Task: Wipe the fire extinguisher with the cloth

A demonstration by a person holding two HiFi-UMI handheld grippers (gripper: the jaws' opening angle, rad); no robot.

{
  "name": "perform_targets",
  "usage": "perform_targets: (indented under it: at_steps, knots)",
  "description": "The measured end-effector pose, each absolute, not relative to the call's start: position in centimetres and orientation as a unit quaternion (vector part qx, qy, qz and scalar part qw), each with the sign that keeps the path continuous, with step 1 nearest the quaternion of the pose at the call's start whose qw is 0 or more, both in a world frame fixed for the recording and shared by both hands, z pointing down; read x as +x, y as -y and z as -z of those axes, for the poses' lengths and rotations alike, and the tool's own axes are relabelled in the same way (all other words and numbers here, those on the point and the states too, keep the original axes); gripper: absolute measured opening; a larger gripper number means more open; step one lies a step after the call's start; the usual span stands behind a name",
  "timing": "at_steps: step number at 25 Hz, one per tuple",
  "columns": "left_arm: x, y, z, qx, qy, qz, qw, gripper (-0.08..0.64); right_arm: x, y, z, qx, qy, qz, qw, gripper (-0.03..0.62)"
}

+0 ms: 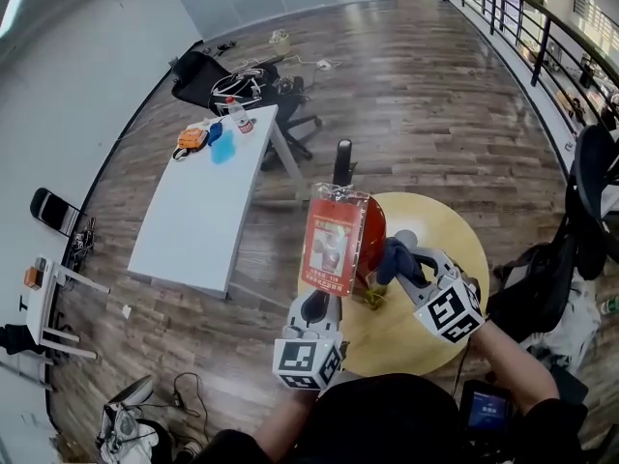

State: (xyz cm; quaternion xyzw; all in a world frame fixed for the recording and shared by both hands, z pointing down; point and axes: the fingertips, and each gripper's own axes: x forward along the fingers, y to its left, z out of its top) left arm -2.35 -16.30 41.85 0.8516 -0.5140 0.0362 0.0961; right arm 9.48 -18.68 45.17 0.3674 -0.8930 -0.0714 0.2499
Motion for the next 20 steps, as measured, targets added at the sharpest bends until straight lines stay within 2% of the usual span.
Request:
perform_targets:
  at_steps: [6,13,20]
  knots:
    - [-1.4,15.9,-42.2,0.848,0.519,-0.034,0.096,0.025,7.3,15.3,-37.5,0.258,0.936,0.019,0.239,0.115]
    - [-1.7,15.0,-42.3,0.841,0.532,-0.036,0.095,0.025,7.1,15.8,-41.7,0.237,0.941,-0.106,0.217,0.115]
    - [-2.1,14.4,-42.5,0.836,0.538,-0.039,0.097,0.025,6.6,15.4,-34.0,0.245,0.934,-0.001,0.261,0.115]
